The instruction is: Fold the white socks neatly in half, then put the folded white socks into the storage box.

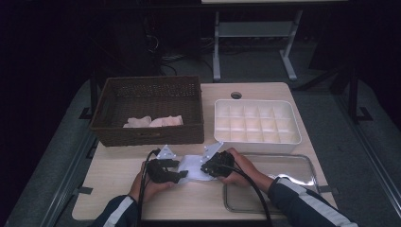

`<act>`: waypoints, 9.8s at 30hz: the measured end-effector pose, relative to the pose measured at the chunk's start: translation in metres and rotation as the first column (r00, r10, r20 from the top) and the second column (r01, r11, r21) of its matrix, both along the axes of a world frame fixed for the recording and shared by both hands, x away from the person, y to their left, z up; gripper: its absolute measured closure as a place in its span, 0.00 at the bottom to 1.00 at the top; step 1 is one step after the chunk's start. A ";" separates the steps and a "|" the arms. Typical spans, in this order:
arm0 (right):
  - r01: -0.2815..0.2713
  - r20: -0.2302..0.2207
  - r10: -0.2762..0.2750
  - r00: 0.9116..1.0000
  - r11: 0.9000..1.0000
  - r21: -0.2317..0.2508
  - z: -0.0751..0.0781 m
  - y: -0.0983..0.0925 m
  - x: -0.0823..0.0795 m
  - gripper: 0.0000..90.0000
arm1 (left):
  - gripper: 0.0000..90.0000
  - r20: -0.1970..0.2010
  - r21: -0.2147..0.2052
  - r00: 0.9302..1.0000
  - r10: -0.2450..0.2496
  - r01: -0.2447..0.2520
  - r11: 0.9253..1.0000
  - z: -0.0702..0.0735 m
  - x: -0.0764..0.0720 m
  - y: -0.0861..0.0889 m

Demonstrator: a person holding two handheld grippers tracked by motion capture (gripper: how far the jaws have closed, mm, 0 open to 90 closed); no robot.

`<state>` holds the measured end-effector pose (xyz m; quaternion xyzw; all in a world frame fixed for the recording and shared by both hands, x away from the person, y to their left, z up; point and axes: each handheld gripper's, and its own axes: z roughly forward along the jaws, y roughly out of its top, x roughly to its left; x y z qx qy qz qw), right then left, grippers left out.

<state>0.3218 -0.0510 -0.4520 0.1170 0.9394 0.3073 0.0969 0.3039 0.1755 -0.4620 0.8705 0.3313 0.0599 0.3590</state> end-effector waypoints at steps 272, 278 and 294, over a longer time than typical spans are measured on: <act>0.297 -0.046 -0.327 0.944 0.902 -0.312 0.050 -0.078 0.099 0.67 | 0.15 0.150 0.026 0.985 -0.089 0.086 0.996 -0.014 0.017 0.020; 0.287 -0.136 -0.334 0.933 0.916 -0.281 0.047 -0.084 0.105 0.67 | 0.15 0.152 0.027 0.985 -0.085 0.082 0.996 -0.015 0.017 0.019; 0.359 -0.195 -0.398 0.897 0.910 -0.206 0.068 -0.101 0.111 0.54 | 0.15 0.156 0.031 0.984 -0.088 0.084 0.996 -0.014 0.017 0.019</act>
